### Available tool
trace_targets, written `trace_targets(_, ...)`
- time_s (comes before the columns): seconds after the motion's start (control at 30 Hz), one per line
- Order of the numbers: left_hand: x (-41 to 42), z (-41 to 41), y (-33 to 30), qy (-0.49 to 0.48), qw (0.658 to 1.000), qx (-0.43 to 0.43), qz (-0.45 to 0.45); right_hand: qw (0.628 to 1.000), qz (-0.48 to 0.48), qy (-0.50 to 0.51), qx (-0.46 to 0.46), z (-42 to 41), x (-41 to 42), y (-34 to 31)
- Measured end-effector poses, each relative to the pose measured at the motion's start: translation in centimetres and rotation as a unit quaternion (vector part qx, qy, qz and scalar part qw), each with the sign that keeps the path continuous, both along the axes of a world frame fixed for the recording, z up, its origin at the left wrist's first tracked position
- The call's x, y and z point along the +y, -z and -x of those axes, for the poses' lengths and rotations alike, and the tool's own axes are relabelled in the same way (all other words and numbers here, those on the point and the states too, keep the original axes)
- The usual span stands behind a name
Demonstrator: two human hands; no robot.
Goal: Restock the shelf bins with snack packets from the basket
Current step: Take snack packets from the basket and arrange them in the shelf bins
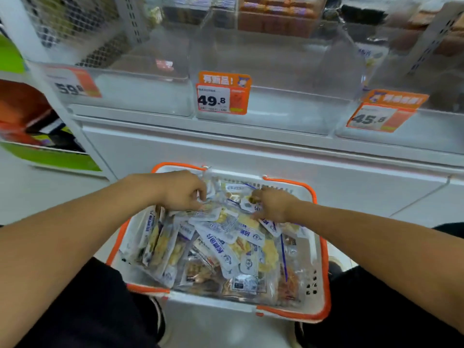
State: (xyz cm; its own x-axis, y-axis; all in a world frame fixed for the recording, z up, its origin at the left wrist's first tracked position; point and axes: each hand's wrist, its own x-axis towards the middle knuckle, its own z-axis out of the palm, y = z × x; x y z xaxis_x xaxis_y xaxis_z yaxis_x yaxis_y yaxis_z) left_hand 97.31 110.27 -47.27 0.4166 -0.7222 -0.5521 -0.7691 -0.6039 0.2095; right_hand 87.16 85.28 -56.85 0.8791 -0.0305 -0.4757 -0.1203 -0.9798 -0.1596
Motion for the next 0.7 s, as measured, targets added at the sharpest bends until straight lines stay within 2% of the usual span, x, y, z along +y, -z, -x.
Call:
trace_targets(0.1,-1.9,0.3,0.0,0.015,0.999,0.012,0.043,0.999,-0.041,0.034,0.004,-1.4,-0.9,0.3)
trace_targets(0.23,-3.1,0.5,0.0,0.030,0.999,0.039,-0.011,0.993,0.015,0.054,0.104,-1.3,-1.8,1.3)
trace_targets(0.4,-3.1,0.0,0.2,0.026,0.997,0.035,-0.064,0.997,0.023,0.034,0.067,-1.9,-2.2,0.9)
trace_targets(0.53,-3.6,-0.1,0.3,-0.009,0.998,0.057,-0.032,0.991,-0.057,0.079,0.096,-1.8,-2.7,-1.8)
trace_targets(0.6,-3.9,0.3,0.1,-0.033,0.996,0.083,-0.007,0.990,-0.081,0.094,0.067,-1.4,-2.5,-3.4)
trace_targets(0.7,-4.5,0.8,-0.2,-0.079,0.990,0.109,0.050,0.980,-0.124,0.152,-0.044,-1.6,-1.9,-7.4)
